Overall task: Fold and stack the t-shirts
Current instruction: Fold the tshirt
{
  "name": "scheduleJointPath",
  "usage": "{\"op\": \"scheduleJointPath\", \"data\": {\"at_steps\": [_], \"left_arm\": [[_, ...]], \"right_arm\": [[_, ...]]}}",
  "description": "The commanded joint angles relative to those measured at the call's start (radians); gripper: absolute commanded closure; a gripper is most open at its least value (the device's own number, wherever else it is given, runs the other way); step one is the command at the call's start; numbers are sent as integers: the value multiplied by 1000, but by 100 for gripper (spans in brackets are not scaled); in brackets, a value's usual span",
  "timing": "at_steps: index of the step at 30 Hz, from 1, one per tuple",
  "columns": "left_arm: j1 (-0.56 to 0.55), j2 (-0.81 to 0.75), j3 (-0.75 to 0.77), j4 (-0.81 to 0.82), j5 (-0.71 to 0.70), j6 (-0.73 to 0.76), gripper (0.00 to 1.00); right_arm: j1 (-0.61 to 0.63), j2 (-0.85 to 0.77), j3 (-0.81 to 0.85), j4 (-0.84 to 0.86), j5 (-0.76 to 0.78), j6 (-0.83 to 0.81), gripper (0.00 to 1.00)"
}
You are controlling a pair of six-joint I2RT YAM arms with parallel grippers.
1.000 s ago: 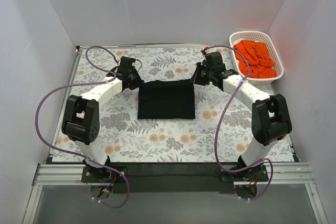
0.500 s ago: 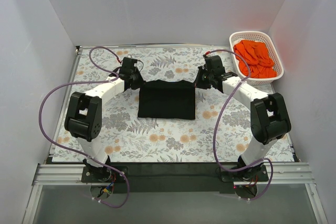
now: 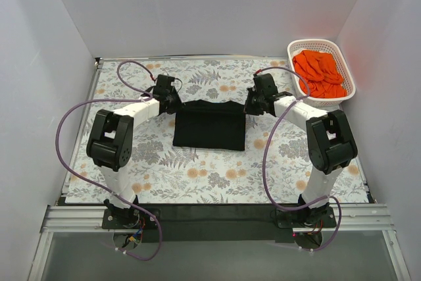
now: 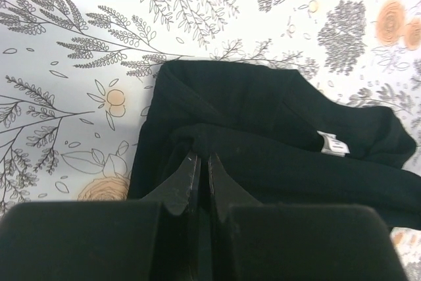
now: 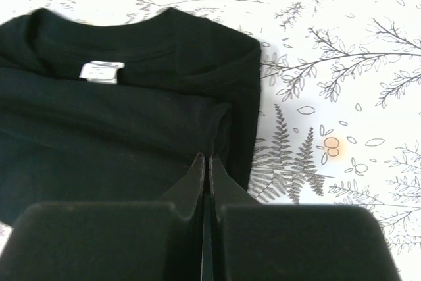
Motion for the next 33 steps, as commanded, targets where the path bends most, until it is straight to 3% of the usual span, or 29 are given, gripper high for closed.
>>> {"op": "scheduleJointPath", "data": {"at_steps": [1,5,6,10,11,14,16,18,21,26,33], "left_arm": [[6,10,10,15,-32,37,96],[6,-16,31,8,-49,68,70],[6,-33,31,5,-58,81,58],[1,-154,-4,-14,-83,109,33],[-3,-201,-15,-21,-83,111,32],[-42,-287,-59,-69,-86,114,32],[-100,-313,-101,-98,-92,109,37],[-163,-335,-128,-106,-94,92,53],[-223,-329,-187,-97,-90,54,66],[-247,-266,-260,-74,-69,19,71],[-273,-214,-325,-60,-64,-1,71]], "right_arm": [[-17,19,26,1,85,-8,97],[-18,2,43,3,73,-34,73],[-17,-17,49,0,60,-60,66],[-7,-82,60,3,-2,-144,59],[-1,-93,62,3,-22,-163,59],[25,-110,62,23,-119,-218,60],[58,-103,62,36,-176,-241,60],[80,-76,66,47,-222,-253,62],[121,-9,100,55,-274,-272,65],[142,90,154,58,-282,-282,65],[116,211,266,53,-169,-327,65]]}}
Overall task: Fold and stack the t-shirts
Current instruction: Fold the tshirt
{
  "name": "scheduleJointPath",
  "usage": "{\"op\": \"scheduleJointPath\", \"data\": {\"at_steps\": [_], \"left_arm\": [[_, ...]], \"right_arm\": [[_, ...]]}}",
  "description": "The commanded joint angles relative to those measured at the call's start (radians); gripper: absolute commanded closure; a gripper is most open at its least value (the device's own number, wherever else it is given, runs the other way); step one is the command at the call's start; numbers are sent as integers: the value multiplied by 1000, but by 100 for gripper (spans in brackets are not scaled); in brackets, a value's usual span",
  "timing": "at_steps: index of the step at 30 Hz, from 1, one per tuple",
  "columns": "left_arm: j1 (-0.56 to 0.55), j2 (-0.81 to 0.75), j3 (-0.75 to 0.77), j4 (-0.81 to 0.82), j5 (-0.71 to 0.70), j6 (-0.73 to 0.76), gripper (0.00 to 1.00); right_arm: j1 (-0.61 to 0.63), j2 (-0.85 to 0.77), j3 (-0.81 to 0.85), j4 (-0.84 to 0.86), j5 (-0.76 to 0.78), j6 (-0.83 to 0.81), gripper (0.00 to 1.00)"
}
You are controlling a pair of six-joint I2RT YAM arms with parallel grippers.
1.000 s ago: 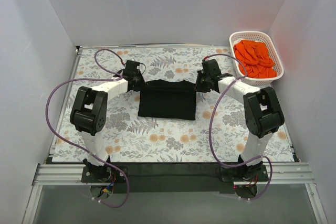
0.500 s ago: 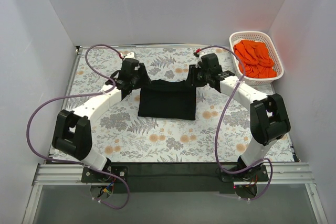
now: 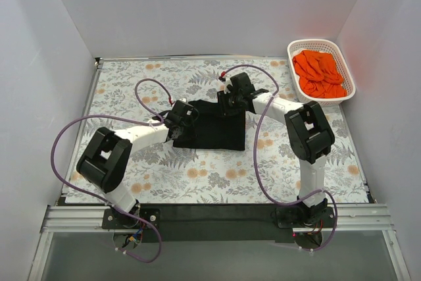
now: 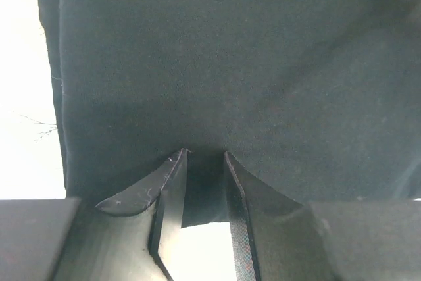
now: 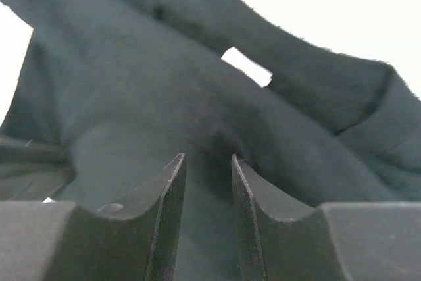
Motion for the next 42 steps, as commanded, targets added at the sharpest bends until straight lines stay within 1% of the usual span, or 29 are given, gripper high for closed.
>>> {"op": "scheduleJointPath", "data": {"at_steps": [1,6,9,11,13,16,17,19,21,23,24,25,27,30,35,38,42], "left_arm": [[-19,-5,-31,-9,6,-21,71],[-22,-31,-77,-11,15,-41,71],[-21,-68,-82,-28,24,-50,70],[-22,-88,-48,-40,14,-45,69],[-18,-103,15,-51,1,-42,66],[13,-97,93,-51,12,-32,59],[25,-91,142,-49,20,-27,57],[57,-74,191,-39,36,-12,54],[89,-53,239,-19,47,4,54],[114,-3,259,3,70,11,55],[141,13,268,15,85,11,57],[155,31,270,41,130,7,60],[194,93,285,67,159,5,65],[218,177,329,93,188,13,69],[251,266,375,129,217,14,70],[272,306,385,135,237,-6,70],[300,338,362,136,251,-32,72]], "right_arm": [[-34,19,93,20,70,-39,65],[-108,98,188,-3,138,-42,63],[-168,132,269,-38,132,-21,63],[-182,109,290,-52,111,-1,62],[-182,80,286,-52,71,11,62],[-180,14,248,-47,6,62,62],[-182,-21,229,-32,-9,74,62],[-180,-58,171,-9,-49,116,62],[-180,-108,107,55,-118,146,62],[-180,-139,55,123,-178,201,62],[-180,-153,36,185,-231,215,61],[-180,-155,12,203,-254,240,61],[-182,-133,5,232,-323,254,61],[-179,-90,-9,270,-371,281,61],[-182,13,20,279,-371,284,61],[-194,66,22,295,-338,292,61],[-251,129,-18,387,-327,385,62]]}}
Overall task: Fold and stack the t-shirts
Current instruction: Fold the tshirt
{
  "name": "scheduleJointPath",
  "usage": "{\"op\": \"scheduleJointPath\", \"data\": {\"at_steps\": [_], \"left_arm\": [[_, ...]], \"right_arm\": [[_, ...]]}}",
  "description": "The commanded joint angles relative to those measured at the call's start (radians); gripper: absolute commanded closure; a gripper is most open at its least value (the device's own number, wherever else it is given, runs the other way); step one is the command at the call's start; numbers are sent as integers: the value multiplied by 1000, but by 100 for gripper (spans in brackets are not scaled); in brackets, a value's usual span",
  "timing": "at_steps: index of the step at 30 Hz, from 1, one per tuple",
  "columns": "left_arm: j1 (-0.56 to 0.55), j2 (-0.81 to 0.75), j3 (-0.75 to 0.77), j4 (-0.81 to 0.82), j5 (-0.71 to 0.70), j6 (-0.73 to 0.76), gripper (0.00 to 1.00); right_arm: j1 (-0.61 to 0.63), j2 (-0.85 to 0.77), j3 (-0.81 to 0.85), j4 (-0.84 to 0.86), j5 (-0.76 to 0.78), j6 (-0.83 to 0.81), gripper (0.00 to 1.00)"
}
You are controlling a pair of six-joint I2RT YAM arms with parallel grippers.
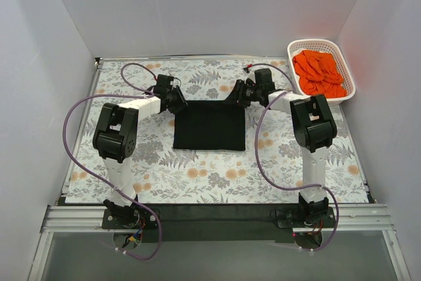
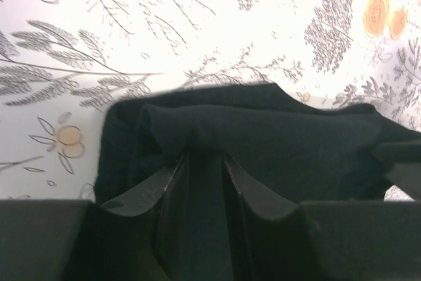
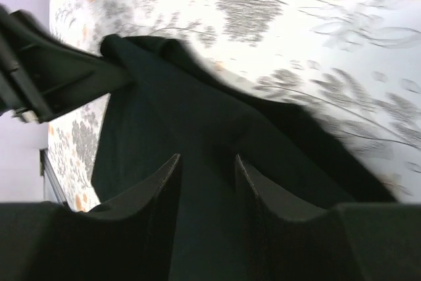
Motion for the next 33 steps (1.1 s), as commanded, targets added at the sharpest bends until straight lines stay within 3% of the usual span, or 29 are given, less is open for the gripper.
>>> {"op": "scheduleJointPath", "data": {"at_steps": [1,10,16,22,26,33], "left_arm": [[24,9,4,24,22,-16,73],[33,2,-76,37,48,-23,75],[33,-135,5,-49,59,3,64],[31,-270,-73,-54,128,-28,51],[30,-247,-186,-29,160,-48,52],[33,-189,-292,35,136,-59,65]], "right_arm": [[-59,28,-24,123,5,81,62],[-127,99,-20,174,-42,127,62],[-119,-85,-107,174,-70,129,61],[-58,-214,-227,178,-118,137,61],[-33,-199,-305,203,-110,137,61],[-65,-113,-418,284,-124,62,62]]}}
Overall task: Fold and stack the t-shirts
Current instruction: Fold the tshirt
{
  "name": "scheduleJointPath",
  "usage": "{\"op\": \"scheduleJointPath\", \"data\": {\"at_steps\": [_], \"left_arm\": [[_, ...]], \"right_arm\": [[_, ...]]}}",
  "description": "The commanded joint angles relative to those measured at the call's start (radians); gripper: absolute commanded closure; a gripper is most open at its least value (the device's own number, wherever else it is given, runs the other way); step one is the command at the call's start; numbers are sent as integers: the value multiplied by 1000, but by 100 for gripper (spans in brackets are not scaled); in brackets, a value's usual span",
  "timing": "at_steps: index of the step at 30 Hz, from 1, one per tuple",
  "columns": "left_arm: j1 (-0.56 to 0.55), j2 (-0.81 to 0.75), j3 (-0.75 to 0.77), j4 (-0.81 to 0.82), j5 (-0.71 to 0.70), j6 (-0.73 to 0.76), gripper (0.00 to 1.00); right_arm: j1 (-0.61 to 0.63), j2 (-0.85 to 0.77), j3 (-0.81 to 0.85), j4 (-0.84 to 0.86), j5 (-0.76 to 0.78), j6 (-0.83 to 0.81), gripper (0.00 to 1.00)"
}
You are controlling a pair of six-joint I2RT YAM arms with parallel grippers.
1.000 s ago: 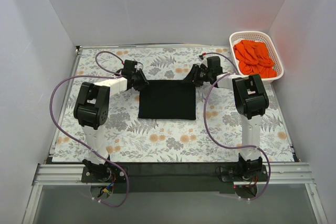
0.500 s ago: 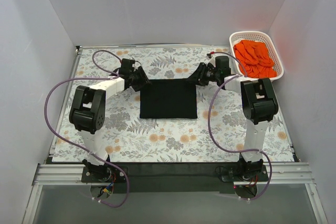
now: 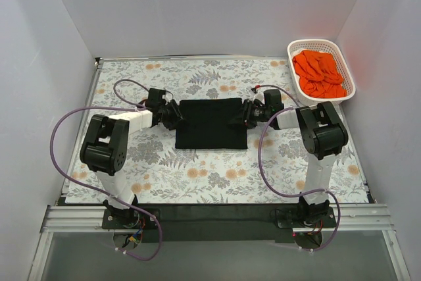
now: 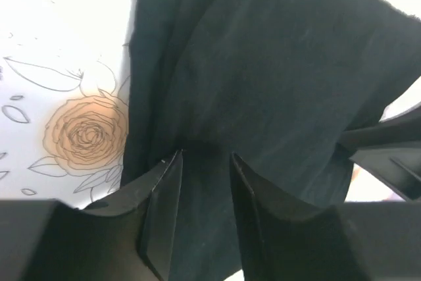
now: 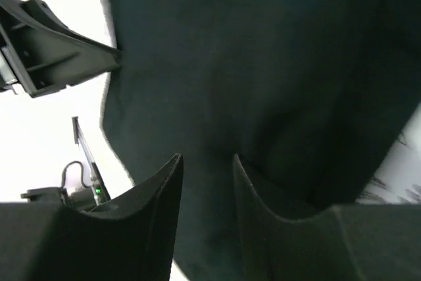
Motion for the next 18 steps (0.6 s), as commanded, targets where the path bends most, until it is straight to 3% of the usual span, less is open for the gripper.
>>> {"op": "scheduleJointPath", "data": {"at_steps": [1,6,10,18], "left_arm": [[5,7,-35,17,-14,-1,66],[21,-69,-87,-15,-27,17,69],[21,-198,-81,-87,-42,63,64],[-50,-402,-145,-123,44,2,60]], "right_arm": [[-38,33,-45,52,-17,-64,62],[-84,-13,-92,52,-60,-99,63],[-67,-127,-92,47,-120,-63,63],[117,-231,-82,50,-119,19,64]]}}
